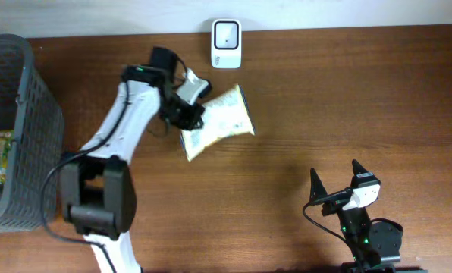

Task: Scan the item barcode
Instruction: 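Lift the white snack bag out and drop it on the table centre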

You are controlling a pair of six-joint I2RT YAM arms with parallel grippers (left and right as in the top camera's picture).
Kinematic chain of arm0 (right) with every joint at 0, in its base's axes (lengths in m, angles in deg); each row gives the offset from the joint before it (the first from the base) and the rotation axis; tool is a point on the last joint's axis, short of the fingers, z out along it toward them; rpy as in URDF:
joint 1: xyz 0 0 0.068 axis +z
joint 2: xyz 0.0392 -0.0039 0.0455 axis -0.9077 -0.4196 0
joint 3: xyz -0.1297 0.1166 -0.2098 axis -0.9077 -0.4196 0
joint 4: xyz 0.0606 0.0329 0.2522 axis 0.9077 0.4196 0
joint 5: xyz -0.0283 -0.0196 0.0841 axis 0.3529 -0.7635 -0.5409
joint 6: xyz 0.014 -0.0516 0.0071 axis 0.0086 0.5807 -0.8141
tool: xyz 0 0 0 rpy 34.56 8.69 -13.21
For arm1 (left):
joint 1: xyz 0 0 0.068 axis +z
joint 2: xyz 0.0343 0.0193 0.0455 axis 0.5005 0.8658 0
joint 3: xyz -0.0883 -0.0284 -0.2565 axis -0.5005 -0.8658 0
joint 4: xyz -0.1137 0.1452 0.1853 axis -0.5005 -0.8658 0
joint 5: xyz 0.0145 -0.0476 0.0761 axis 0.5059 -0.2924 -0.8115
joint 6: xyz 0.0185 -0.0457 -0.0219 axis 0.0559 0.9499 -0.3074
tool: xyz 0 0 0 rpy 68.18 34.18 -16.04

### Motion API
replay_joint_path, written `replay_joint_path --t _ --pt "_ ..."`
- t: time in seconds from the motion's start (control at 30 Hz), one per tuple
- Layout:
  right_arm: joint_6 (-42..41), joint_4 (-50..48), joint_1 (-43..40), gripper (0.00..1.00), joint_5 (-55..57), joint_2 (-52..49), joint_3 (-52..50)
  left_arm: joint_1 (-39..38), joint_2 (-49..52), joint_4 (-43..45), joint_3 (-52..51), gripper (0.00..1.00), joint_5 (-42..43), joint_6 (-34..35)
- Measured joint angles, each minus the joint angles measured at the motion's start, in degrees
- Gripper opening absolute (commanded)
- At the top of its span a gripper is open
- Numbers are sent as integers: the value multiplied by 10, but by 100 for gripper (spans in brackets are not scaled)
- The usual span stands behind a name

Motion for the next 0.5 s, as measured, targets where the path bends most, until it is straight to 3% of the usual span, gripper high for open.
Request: replay_joint_path --t 0.1,0.23,0.3,0.37,0.5 --pt "0 0 0 99 0 0 0 -19 26 1 -2 64 -21 -4" --pt "0 0 0 99 0 0 0 -22 33 -23 4 81 -29 -7" --pt "0 0 0 99 0 0 0 -21 37 -87 50 98 -31 -9" --pt "0 0 0 99 0 0 0 -17 41 -149 134 99 -33 -12" --pt "0 0 0 99 0 1 0 24 50 -286 452 99 -69 17"
